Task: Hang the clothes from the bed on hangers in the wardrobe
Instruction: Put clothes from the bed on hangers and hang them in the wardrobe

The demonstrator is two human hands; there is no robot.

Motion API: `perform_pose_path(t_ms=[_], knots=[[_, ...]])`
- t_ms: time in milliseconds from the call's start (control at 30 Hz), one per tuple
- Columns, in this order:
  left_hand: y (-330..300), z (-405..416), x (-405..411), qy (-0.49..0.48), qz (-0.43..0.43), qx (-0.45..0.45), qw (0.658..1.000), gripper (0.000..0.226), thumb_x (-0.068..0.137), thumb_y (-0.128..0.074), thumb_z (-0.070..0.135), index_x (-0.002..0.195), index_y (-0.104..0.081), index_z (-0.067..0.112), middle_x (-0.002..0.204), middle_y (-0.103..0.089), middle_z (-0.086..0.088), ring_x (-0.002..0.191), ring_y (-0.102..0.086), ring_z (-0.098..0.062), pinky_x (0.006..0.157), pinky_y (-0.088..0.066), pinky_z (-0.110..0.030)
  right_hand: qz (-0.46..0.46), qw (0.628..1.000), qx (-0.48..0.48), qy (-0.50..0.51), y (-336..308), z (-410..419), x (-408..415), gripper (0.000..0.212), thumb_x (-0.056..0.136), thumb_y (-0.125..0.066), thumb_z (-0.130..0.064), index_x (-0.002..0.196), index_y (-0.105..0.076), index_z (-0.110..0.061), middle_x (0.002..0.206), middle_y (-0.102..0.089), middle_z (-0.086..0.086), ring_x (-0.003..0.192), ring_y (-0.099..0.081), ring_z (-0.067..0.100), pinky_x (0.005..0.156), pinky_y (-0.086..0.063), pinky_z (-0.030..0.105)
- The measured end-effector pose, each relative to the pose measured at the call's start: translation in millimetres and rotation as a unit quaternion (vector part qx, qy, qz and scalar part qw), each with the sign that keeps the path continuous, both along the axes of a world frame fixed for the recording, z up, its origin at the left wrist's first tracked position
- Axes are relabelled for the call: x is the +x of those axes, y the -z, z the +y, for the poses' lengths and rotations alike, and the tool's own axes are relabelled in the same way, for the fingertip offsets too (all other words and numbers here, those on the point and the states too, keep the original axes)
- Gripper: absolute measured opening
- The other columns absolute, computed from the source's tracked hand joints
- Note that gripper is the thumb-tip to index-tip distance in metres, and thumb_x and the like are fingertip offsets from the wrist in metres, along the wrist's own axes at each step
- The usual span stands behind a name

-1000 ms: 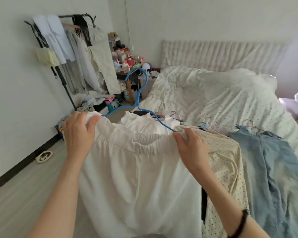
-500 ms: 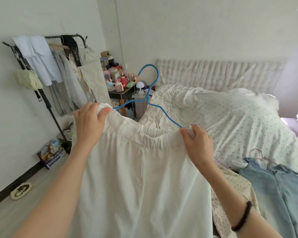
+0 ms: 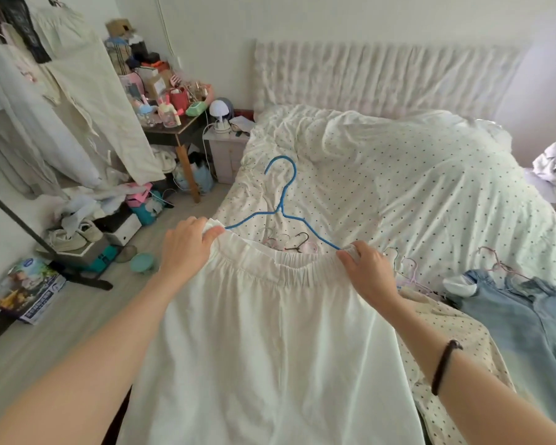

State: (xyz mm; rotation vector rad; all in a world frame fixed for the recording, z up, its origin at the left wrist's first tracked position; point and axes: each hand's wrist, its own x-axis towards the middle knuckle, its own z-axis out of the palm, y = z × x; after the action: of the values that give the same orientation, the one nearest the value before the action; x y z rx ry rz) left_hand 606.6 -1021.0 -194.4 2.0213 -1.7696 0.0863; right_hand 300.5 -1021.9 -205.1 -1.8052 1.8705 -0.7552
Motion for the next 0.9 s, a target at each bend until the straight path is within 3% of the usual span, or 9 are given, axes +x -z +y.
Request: perform_pose_path(t_ms=[233, 500, 633, 767, 900], knots=[[115, -99, 22, 0.038, 0.041, 0.120, 0.991, 0.038, 0.095, -0.046, 0.037, 0.111, -0.060, 0.005, 0.108, -0.060, -0.017, 0.106, -0.052, -0.035, 0.082, -0.036, -0.042, 0.049, 0.993, 0.088, 0.058, 103, -79, 29, 0.029, 0.093, -0.051, -0.030, 0.107, -0.057, -0.006, 0.099, -0.063, 0.018, 0.096, -0.054, 0.034, 0.070, -0.034, 0.036], [229, -148, 27, 0.042, 0.033, 0.192, 0.980, 0.035, 0.095, -0.045, 0.035, 0.107, -0.057, 0.004, 0.097, -0.056, -0.018, 0.097, -0.052, -0.038, 0.078, -0.038, -0.044, 0.080, 0.974, 0.194, 0.087, 206, -134, 39, 0.034, 0.091, -0.051, -0.032, 0.110, -0.056, -0.006, 0.106, -0.063, 0.017, 0.102, -0.055, 0.034, 0.076, -0.036, 0.035], [258, -160, 28, 0.033, 0.010, 0.231, 0.972, 0.034, 0.095, -0.045, 0.033, 0.111, -0.058, 0.006, 0.106, -0.055, -0.019, 0.105, -0.048, -0.038, 0.084, -0.037, -0.044, 0.076, 0.968, 0.217, 0.100, 232, -146, 43, 0.032, 0.089, -0.047, -0.028, 0.113, -0.053, -0.008, 0.108, -0.062, 0.016, 0.103, -0.054, 0.035, 0.081, -0.039, 0.039], [267, -159, 26, 0.041, -0.003, 0.327, 0.944, 0.034, 0.096, -0.040, 0.028, 0.123, -0.052, 0.012, 0.123, -0.051, -0.015, 0.116, -0.044, -0.035, 0.091, -0.035, -0.044, 0.073, 0.966, 0.233, 0.080, 239, -135, 46, 0.046, 0.093, -0.046, -0.030, 0.135, -0.040, -0.011, 0.130, -0.054, 0.012, 0.119, -0.048, 0.031, 0.097, -0.037, 0.040], [256, -143, 13, 0.072, -0.055, 0.369, 0.925, 0.041, 0.095, -0.041, 0.032, 0.133, -0.045, 0.016, 0.132, -0.047, -0.012, 0.122, -0.041, -0.032, 0.096, -0.033, -0.042, 0.124, 0.969, 0.207, 0.052, 227, -118, 43, 0.052, 0.095, -0.044, -0.032, 0.141, -0.032, -0.013, 0.139, -0.045, 0.010, 0.127, -0.041, 0.029, 0.106, -0.030, 0.042]])
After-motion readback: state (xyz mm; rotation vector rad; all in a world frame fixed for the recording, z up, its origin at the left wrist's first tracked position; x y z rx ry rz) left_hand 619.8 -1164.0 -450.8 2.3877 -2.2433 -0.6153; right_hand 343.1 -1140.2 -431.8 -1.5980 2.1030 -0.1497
